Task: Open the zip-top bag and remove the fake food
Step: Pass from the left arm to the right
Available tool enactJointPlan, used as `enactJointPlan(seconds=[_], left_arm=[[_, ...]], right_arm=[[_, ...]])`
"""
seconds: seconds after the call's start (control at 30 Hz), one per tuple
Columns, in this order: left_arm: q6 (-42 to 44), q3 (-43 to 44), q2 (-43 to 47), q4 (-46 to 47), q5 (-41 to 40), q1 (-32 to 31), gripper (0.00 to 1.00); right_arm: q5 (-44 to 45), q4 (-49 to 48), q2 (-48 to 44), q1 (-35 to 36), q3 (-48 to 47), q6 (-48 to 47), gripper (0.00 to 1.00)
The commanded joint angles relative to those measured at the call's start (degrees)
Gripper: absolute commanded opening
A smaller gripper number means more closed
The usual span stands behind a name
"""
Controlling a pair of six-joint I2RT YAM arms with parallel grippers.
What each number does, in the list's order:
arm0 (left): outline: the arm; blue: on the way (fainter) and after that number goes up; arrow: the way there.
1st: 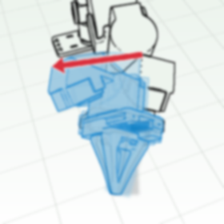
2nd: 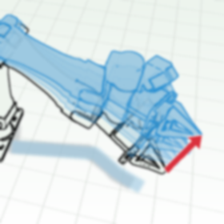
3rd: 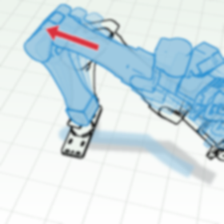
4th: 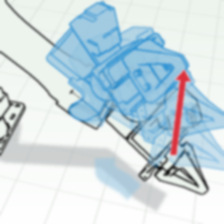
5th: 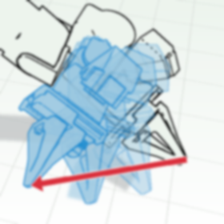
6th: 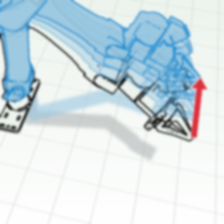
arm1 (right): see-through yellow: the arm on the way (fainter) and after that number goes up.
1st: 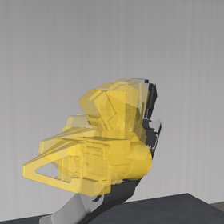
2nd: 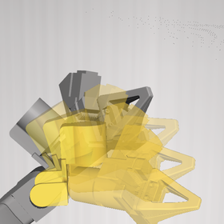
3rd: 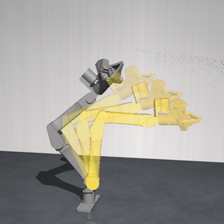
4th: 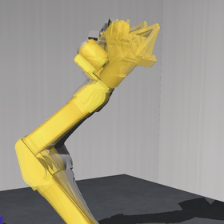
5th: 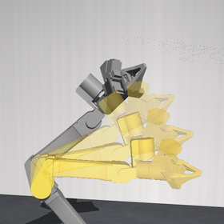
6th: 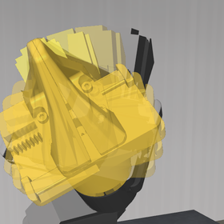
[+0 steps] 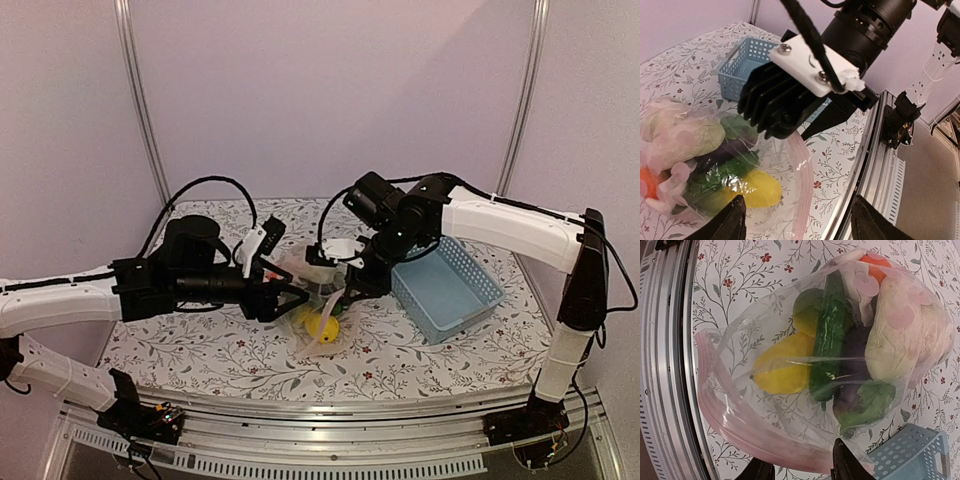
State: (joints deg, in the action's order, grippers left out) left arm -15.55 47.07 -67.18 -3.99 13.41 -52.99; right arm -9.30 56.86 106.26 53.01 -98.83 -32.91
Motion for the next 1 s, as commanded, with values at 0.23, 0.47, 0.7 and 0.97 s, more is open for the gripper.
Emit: enactJointPlan(seconds=[0.23, 0.47, 0.7, 0.97], left_arm=[[5.3, -1.4, -8.2, 11.3, -32.4, -15.4, 0.72], [9.7, 3.3, -14.9, 7.1, -36.9, -16.2, 0.66], [12.0, 9.7, -20.3, -3.2, -38.9, -16.1, 0.49], [10.8, 12.1, -21.3, -6.8, -36.8, -17.1, 0.64]], right_arm=[[-5.9, -3.8, -3.4, -1.3, 4.5, 4.4, 0.29], [-6.7, -4.0, -3.1, -2.4, 3.8, 5.5, 0.24], [-6.5, -4.0, -3.1, -3.0, 3.4, 5.7, 0.25], [-6.4, -4.1, -2.3, -3.2, 3.1, 6.2, 0.25]])
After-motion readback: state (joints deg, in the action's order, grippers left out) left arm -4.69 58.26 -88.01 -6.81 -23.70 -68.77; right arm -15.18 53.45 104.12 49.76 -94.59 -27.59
